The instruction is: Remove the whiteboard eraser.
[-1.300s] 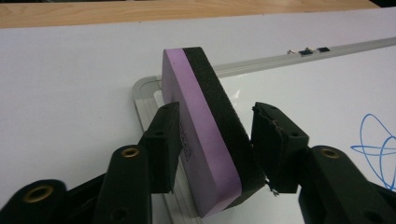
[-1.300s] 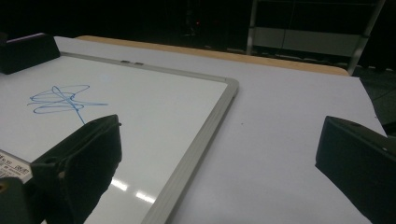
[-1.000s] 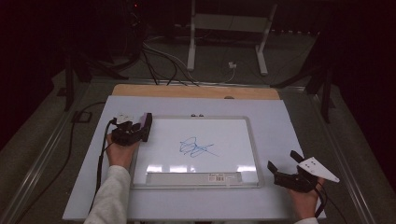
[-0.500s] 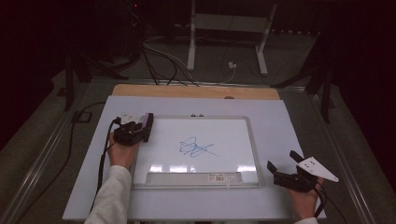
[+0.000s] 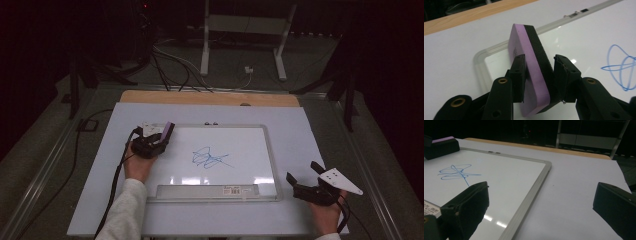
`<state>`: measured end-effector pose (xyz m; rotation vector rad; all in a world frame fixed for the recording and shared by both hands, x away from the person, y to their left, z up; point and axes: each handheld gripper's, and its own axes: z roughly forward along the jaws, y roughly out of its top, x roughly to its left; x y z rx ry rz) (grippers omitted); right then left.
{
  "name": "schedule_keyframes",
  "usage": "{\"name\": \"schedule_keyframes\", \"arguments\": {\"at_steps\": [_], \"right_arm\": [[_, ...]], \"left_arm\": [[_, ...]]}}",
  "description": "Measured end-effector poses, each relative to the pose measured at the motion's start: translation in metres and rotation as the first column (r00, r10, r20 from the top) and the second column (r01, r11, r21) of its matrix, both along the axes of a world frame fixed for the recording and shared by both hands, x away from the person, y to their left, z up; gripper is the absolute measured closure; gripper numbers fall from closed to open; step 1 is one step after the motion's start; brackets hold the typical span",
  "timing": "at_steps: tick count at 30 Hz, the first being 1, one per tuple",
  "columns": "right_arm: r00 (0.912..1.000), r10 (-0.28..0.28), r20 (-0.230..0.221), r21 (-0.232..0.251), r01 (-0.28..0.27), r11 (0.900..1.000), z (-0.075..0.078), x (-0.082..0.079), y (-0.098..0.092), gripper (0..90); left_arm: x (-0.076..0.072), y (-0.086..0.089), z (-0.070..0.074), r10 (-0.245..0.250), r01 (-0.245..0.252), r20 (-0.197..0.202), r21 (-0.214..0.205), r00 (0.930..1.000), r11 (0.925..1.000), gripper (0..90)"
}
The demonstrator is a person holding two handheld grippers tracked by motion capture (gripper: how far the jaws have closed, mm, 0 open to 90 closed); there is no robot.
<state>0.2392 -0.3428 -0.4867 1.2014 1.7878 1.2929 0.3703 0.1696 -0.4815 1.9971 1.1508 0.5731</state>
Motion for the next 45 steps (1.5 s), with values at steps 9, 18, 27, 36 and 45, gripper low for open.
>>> {"name": "schedule_keyframes", "arguments": {"at_steps": [9,18,27,36,45], "right_arm": [[1.0,-0.001,-0.001,0.003,0.001,1.0,0.0,0.0,-0.001,0.6],[1.0,0.0,-0.003,0.002,0.0,1.0,0.0,0.0,0.0,0.6],[1.0,0.001,-0.007,0.003,-0.001,1.0,0.0,0.0,0.0,0.6],[1.0,0.001,-0.008,0.005,0.0,1.0,0.0,0.0,-0.001,0.6],[1.0,0.0,-0.007,0.005,0.0,1.0,0.0,0.0,-0.001,0.6]], "left_arm": [[0.001,-0.001,-0.003,-0.004,0.003,-0.027,-0.067,0.9996,0.9977,61.1],[0.005,-0.002,-0.005,0.059,-0.062,-0.03,-0.114,0.9978,0.9916,39.3],[0.015,-0.014,-0.012,0.11,-0.117,-0.07,-0.105,0.9915,0.9876,19.5],[0.025,-0.027,-0.019,0.137,-0.146,-0.107,-0.077,0.9847,0.9863,17.9],[0.03,-0.032,-0.027,0.16,-0.166,-0.159,-0.025,0.9742,0.9858,25.6]]}}
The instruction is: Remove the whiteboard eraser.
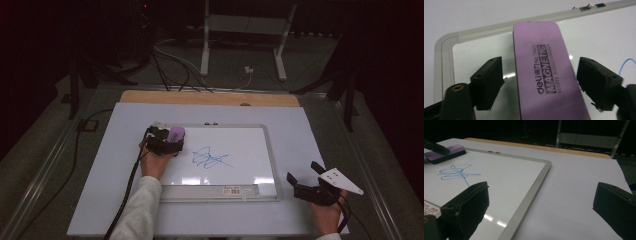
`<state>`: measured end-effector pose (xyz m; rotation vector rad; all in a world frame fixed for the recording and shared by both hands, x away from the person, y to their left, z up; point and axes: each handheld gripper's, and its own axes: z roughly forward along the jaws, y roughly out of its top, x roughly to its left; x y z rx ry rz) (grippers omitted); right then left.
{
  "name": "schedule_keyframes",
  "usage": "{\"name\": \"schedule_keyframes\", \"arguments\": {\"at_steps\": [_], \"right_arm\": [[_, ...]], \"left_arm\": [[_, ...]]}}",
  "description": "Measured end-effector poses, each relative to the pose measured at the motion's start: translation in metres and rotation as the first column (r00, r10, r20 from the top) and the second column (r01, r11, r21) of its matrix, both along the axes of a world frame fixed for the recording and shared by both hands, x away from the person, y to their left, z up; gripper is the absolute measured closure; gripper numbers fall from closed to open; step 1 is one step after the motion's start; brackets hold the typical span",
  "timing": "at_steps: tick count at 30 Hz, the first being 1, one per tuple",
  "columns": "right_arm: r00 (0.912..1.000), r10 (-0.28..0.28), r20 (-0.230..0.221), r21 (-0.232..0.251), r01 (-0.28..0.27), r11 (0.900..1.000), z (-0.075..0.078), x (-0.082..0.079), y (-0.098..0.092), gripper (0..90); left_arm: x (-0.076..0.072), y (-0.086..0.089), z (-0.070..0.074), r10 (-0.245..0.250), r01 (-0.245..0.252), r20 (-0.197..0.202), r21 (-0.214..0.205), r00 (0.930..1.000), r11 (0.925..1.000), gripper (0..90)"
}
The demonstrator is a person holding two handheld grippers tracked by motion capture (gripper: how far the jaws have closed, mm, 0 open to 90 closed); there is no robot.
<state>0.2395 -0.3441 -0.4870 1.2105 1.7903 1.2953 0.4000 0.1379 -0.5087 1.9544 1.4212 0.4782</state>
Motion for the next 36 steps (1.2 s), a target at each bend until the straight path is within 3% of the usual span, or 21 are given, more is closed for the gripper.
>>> {"name": "schedule_keyframes", "arguments": {"at_steps": [10,36], "right_arm": [[1.0,0.001,-0.001,0.0,-0.001,1.0,0.0,0.0,0.0,0.6],[1.0,-0.004,0.004,0.005,0.004,1.0,0.0,0.0,-0.001,0.6]], "left_arm": [[0.0,0.001,0.0,-0.014,0.014,-0.01,-0.014,0.9998,0.9998,40.6],[-0.011,0.001,0.016,-0.083,0.084,0.042,-0.014,0.9956,0.9964,41.4]]}}
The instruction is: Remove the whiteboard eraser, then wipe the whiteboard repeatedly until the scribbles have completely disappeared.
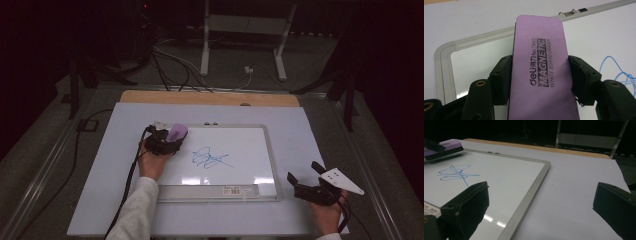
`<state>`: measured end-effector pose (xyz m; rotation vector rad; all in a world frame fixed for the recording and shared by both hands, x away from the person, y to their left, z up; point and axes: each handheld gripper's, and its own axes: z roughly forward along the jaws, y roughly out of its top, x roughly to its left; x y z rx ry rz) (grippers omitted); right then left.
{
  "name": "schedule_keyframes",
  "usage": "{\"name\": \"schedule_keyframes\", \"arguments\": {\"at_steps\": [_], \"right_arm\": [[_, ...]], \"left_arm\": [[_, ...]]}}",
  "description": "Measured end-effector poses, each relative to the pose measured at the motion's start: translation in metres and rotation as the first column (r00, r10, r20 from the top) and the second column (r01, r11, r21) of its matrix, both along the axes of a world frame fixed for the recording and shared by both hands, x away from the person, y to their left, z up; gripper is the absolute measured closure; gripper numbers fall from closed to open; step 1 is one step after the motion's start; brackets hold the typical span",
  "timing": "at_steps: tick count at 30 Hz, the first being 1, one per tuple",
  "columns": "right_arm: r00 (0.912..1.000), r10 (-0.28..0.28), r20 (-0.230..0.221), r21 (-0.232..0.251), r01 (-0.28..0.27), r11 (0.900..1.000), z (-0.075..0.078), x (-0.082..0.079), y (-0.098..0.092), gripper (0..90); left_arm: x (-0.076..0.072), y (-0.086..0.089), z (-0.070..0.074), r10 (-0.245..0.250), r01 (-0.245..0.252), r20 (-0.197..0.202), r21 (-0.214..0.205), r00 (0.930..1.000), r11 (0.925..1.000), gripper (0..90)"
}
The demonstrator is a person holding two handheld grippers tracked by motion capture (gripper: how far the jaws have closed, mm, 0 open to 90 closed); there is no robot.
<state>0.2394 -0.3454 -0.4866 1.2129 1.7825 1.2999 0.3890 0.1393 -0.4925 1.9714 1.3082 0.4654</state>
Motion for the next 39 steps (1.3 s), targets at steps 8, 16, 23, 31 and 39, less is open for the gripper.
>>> {"name": "schedule_keyframes", "arguments": {"at_steps": [8,16,23,31,39], "right_arm": [[1.0,0.001,0.0,-0.006,-0.001,1.0,0.0,0.0,0.001,0.6],[1.0,0.002,0.0,-0.002,-0.002,1.0,0.0,0.0,0.001,0.6],[1.0,0.001,0.001,0.0,-0.001,1.0,0.0,-0.001,0.0,0.6],[1.0,0.003,-0.002,-0.001,-0.003,1.0,0.0,0.0,0.001,0.6],[1.0,0.002,-0.002,0.0,-0.002,1.0,0.0,0.0,0.0,0.6]], "left_arm": [[-0.005,-0.006,0.003,-0.028,0.028,0.004,0.006,0.9996,0.9996,41.4],[-0.01,-0.016,0.003,-0.054,0.054,0.007,0.012,0.9985,0.9985,41.4],[-0.012,-0.023,-0.003,-0.07,0.07,-0.006,0.024,0.9975,0.9972,41.4],[-0.014,-0.03,-0.011,-0.09,0.091,-0.022,0.036,0.9957,0.9952,41.4],[-0.016,-0.036,-0.015,-0.101,0.103,-0.03,0.038,0.9944,0.994,41.5]]}}
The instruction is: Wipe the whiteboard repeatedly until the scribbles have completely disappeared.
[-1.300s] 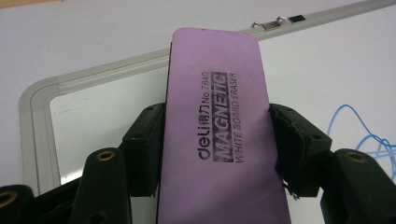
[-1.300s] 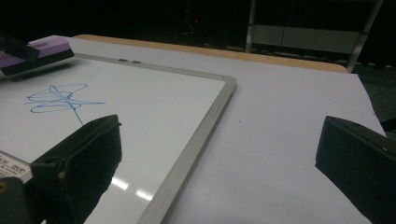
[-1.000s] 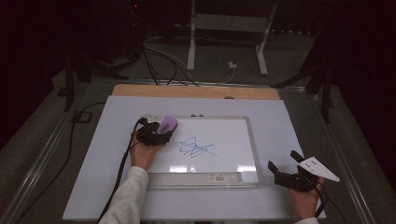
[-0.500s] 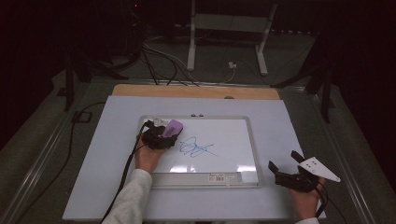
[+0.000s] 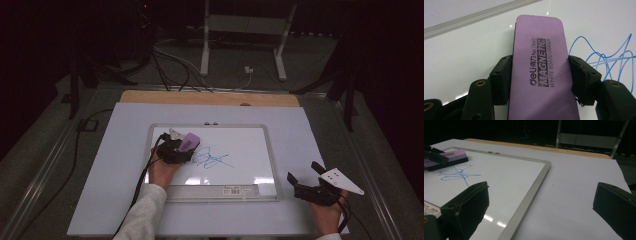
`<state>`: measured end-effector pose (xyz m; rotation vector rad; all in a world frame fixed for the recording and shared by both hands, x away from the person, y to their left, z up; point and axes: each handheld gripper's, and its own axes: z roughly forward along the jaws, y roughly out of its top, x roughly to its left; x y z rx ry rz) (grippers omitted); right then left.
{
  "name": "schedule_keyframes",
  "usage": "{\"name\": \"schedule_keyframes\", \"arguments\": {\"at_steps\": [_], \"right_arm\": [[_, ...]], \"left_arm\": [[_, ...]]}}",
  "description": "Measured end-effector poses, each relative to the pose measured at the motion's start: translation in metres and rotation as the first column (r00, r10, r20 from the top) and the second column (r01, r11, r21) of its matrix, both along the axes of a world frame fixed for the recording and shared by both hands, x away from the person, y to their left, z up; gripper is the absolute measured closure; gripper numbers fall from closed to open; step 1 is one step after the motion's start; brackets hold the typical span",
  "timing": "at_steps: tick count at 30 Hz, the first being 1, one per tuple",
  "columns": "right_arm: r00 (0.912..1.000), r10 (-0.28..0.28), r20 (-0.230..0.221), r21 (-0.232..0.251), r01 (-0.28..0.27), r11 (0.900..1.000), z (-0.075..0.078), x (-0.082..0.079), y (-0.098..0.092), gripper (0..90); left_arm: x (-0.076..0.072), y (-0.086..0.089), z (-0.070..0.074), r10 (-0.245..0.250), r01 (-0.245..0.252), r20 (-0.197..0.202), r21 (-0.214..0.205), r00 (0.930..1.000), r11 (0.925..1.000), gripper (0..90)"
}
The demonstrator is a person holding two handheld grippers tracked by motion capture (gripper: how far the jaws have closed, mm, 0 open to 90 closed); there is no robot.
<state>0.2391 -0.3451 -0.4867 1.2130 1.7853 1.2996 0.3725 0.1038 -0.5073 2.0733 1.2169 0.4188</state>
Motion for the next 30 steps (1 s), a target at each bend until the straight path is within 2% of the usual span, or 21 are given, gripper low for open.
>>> {"name": "schedule_keyframes", "arguments": {"at_steps": [13,17,20,24,26,28,30], "right_arm": [[1.0,0.006,-0.002,-0.002,-0.006,1.0,0.0,0.0,0.001,0.6],[1.0,0.007,-0.003,-0.004,-0.007,1.0,-0.001,0.0,0.002,0.6],[1.0,0.005,-0.002,-0.003,-0.005,1.0,0.0,0.0,0.001,0.6],[1.0,0.002,-0.001,0.002,-0.002,1.0,0.0,0.0,0.0,0.6],[1.0,0.003,-0.001,0.001,-0.003,1.0,0.0,0.0,0.0,0.6],[1.0,0.004,-0.001,-0.001,-0.004,1.0,0.0,0.0,0.0,0.6],[1.0,0.006,-0.002,-0.001,-0.006,1.0,0.0,0.0,0.001,0.6]], "left_arm": [[-0.013,-0.011,0.001,-0.042,0.042,-0.006,0.014,0.9991,0.999,41.5],[-0.016,-0.013,0.0,-0.05,0.05,0.003,0.023,0.9988,0.9985,41.6],[-0.014,-0.013,0.001,-0.016,0.014,0.031,0.067,0.9994,0.9977,41.7],[-0.005,-0.005,0.002,0.043,-0.045,0.017,0.072,0.9989,0.9964,41.7],[-0.001,-0.001,0.002,0.062,-0.062,0.003,0.058,0.9981,0.9963,41.7],[0.0,0.001,0.001,0.069,-0.068,-0.007,0.044,0.9976,0.9967,41.7],[-0.002,-0.001,0.002,0.069,-0.069,-0.006,0.052,0.9976,0.9962,41.7]]}}
